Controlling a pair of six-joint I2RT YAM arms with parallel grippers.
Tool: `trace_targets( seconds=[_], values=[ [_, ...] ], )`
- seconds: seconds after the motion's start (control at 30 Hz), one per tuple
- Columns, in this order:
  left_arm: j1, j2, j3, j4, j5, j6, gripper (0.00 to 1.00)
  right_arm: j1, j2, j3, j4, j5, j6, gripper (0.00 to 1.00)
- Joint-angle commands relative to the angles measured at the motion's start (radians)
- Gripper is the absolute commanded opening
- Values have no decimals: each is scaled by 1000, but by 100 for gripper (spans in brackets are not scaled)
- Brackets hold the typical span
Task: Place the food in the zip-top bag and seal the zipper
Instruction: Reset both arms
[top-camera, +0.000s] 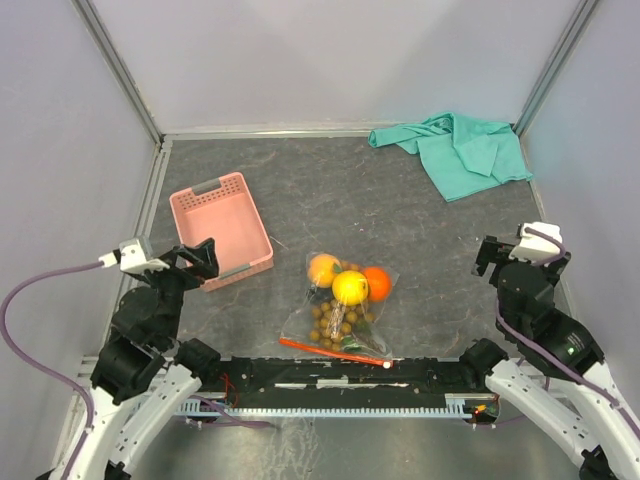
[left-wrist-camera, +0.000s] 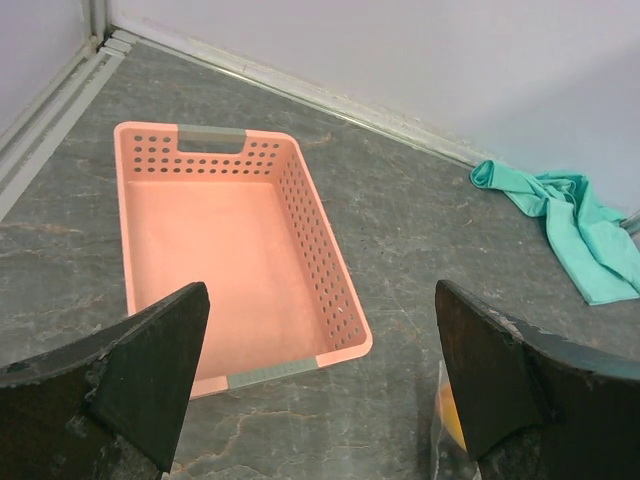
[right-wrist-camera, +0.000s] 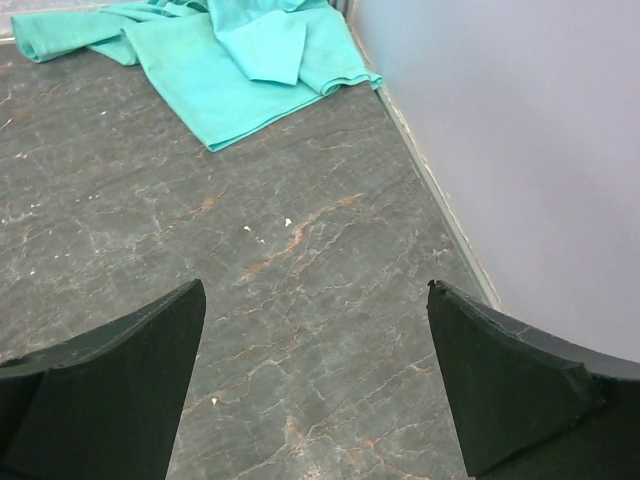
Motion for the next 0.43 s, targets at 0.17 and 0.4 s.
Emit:
trace_targets(
  seconds=[0.17,0.4],
  values=[
    [0,-163,-112,0,-33,-49,100,-2,-78,-36,13,83,-1,99],
    [0,-200,-120,-2,-24,-44,99,-1,-66,-22,16,53,-23,99]
  ],
)
